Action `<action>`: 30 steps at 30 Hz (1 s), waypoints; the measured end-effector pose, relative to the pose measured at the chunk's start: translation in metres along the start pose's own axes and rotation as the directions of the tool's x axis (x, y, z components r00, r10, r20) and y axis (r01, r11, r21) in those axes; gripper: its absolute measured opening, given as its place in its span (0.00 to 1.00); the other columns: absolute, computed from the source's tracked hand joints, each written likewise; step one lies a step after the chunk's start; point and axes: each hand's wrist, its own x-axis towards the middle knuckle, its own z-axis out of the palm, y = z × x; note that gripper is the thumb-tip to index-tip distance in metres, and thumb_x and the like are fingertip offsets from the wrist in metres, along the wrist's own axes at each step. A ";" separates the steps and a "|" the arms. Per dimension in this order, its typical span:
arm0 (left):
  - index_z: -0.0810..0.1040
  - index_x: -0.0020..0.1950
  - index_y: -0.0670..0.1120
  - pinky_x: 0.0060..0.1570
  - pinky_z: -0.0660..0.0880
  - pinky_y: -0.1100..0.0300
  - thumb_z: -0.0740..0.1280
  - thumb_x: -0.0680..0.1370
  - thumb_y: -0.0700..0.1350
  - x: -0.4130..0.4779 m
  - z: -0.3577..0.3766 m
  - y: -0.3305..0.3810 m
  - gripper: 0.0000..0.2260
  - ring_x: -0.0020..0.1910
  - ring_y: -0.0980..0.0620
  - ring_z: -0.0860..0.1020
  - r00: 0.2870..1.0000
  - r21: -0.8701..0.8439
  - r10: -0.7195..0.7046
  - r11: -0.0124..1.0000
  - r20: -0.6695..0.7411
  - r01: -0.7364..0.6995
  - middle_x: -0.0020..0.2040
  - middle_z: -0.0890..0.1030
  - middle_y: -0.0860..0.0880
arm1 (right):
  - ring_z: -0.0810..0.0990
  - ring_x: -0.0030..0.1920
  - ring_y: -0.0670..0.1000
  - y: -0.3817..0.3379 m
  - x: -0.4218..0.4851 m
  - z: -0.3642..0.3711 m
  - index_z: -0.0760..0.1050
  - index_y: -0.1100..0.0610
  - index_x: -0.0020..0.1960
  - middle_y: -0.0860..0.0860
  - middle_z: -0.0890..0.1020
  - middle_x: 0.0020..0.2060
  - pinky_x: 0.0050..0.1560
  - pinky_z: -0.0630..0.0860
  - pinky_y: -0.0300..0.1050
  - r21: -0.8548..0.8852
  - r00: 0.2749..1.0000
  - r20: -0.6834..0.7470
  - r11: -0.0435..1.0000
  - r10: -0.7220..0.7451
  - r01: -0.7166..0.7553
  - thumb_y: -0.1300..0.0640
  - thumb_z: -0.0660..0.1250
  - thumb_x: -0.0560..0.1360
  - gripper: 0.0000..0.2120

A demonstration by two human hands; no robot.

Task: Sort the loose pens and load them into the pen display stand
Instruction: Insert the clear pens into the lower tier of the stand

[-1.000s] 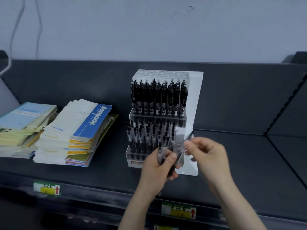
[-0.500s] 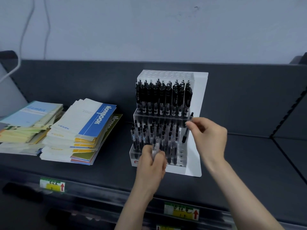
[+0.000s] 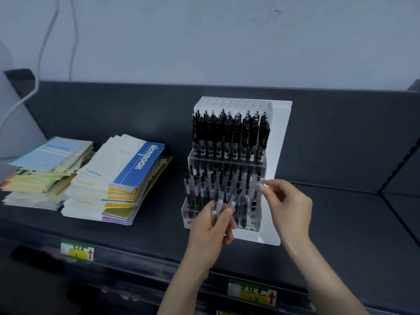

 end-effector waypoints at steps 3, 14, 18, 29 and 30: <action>0.75 0.51 0.40 0.31 0.72 0.63 0.61 0.82 0.42 0.002 0.002 -0.002 0.07 0.29 0.53 0.75 1.000 -0.015 -0.007 1.000 0.017 0.008 0.35 0.81 0.49 | 0.80 0.36 0.41 -0.009 -0.018 -0.013 0.80 0.45 0.36 0.40 0.83 0.32 0.41 0.76 0.38 0.153 0.993 0.106 0.985 0.057 -0.073 0.55 0.72 0.71 0.07; 0.77 0.50 0.44 0.33 0.76 0.60 0.59 0.82 0.44 0.007 0.013 -0.008 0.08 0.30 0.52 0.77 0.992 0.060 -0.041 0.998 0.119 0.034 0.35 0.82 0.50 | 0.82 0.34 0.46 -0.028 -0.011 -0.035 0.81 0.52 0.38 0.48 0.84 0.32 0.39 0.78 0.38 0.468 0.990 -0.012 0.876 0.138 -0.117 0.60 0.72 0.71 0.05; 0.74 0.55 0.47 0.31 0.70 0.62 0.59 0.82 0.46 0.005 0.009 -0.012 0.06 0.25 0.53 0.70 0.997 0.074 -0.031 0.997 0.064 0.026 0.33 0.79 0.49 | 0.83 0.37 0.45 -0.028 0.008 -0.040 0.80 0.52 0.41 0.47 0.83 0.32 0.42 0.78 0.35 0.374 0.985 -0.160 0.928 0.059 0.005 0.60 0.72 0.72 0.04; 0.66 0.47 0.47 0.27 0.65 0.66 0.57 0.83 0.43 0.003 0.003 -0.010 0.05 0.24 0.54 0.68 0.999 0.056 -0.032 0.998 -0.023 0.034 0.30 0.77 0.51 | 0.79 0.34 0.41 -0.005 0.005 0.000 0.82 0.55 0.45 0.43 0.80 0.33 0.40 0.76 0.37 -0.083 0.970 -0.040 0.968 -0.240 0.236 0.57 0.73 0.71 0.03; 0.67 0.47 0.47 0.27 0.65 0.66 0.57 0.83 0.43 0.003 0.002 -0.010 0.05 0.24 0.54 0.68 0.999 0.055 -0.036 0.998 -0.024 0.037 0.30 0.77 0.51 | 0.79 0.33 0.42 -0.002 0.003 0.003 0.82 0.55 0.45 0.43 0.80 0.32 0.39 0.75 0.36 -0.093 0.970 -0.037 0.967 -0.242 0.238 0.57 0.73 0.71 0.03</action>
